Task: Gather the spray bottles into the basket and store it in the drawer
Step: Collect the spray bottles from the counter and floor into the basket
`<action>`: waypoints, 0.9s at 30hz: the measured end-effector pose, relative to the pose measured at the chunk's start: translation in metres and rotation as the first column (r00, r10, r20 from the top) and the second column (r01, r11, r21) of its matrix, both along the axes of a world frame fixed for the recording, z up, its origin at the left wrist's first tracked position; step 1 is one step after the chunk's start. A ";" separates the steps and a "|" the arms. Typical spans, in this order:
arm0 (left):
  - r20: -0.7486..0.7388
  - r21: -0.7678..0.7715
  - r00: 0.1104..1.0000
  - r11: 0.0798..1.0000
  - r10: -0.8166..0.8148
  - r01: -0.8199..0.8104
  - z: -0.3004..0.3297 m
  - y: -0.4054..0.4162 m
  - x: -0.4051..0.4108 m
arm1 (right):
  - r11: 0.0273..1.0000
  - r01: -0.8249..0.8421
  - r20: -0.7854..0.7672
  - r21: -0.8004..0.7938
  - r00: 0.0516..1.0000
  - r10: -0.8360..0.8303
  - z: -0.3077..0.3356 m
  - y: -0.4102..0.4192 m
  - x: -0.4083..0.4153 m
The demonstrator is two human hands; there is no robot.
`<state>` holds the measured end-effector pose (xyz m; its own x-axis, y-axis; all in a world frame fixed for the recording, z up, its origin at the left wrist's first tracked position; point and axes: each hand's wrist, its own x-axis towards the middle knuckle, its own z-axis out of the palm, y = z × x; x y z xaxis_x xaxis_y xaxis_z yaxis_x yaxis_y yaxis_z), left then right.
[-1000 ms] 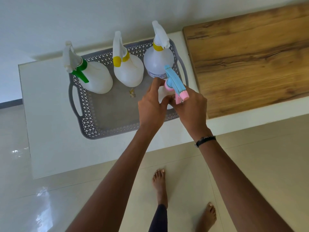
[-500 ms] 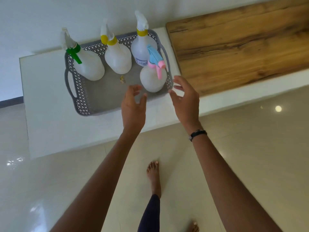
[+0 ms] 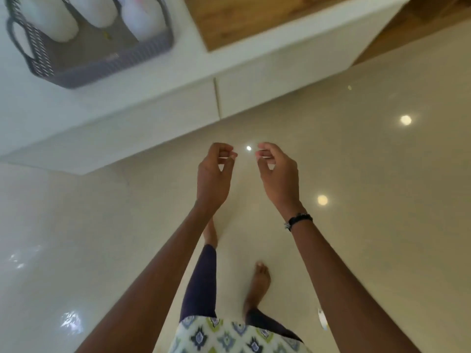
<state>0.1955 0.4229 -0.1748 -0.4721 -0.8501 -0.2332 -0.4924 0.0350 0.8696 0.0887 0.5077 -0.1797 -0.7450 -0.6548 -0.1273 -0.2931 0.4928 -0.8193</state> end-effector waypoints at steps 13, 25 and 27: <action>0.155 0.430 0.936 0.875 -0.315 0.223 -0.050 0.247 0.036 | 0.915 0.203 0.150 0.348 0.952 -0.268 -0.078 0.303 0.066; 0.168 0.574 0.871 0.764 -0.461 0.294 -0.114 0.404 0.089 | 0.760 0.120 0.106 0.639 0.965 -0.241 -0.141 0.496 0.114; 0.183 0.597 0.859 0.749 -0.478 0.289 -0.129 0.426 0.093 | 0.715 0.017 0.084 0.699 0.991 -0.106 -0.153 0.516 0.111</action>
<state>0.2883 0.8491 -0.3035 -0.5531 -0.3036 -0.7759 -0.7802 -0.1380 0.6101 0.1994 1.0232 -0.3331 -0.7324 -0.3015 -0.6104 -0.1722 0.9495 -0.2624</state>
